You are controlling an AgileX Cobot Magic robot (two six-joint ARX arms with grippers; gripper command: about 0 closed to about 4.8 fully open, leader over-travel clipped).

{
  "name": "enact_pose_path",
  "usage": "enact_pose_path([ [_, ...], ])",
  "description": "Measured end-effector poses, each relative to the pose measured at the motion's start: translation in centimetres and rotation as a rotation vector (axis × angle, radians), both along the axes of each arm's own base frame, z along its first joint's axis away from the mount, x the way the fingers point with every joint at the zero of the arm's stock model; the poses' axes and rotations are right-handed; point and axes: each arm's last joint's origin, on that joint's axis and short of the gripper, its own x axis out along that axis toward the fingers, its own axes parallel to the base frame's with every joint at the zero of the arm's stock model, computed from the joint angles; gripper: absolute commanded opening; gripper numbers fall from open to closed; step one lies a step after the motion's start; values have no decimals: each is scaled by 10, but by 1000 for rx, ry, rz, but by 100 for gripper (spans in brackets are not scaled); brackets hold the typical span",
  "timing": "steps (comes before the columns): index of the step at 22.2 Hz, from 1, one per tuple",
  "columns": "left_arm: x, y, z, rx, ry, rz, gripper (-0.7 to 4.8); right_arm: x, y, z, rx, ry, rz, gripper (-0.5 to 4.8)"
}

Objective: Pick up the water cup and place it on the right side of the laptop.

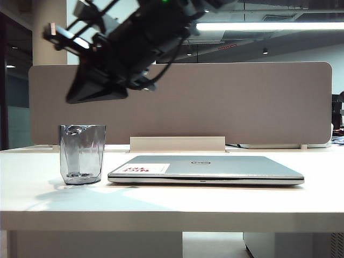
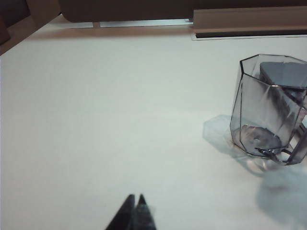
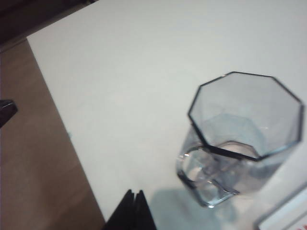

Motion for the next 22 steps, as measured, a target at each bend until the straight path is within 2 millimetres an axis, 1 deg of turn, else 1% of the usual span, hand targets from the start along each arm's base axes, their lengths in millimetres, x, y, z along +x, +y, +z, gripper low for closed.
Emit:
enact_pose_path([
  [2, 0, 0, 0, 0, 0, 0, -4, -3, 7, 0, -10, 5, 15, -9],
  [4, 0, 0, 0, 0, 0, 1, -4, -7, 19, -1, -11, 4, 38, -9],
  [7, 0, 0, 1, 0, -6, 2, -4, -8, 33, -13, -44, 19, 47, -9],
  [8, 0, 0, 1, 0, -14, 4, -4, -6, 38, -18, -64, 33, 49, -9],
  [10, 0, 0, 2, 2, -22, 15, -4, -1, 44, -22, -82, 46, 49, -9],
  [12, 0, 1, 2, 5, -23, 38, -4, 3, 48, -23, -83, 44, 42, -9],
  [16, 0, 1, 2, 6, -23, 45, -4, 6, 51, -23, -91, 39, 24, -9],
  [19, 0, 1, 2, 6, -23, 45, -4, 10, 50, -32, -119, 44, -5, -9],
  [22, 0, 1, 2, 6, -23, 45, -4, 13, 48, -36, -133, 49, -20, -9],
])
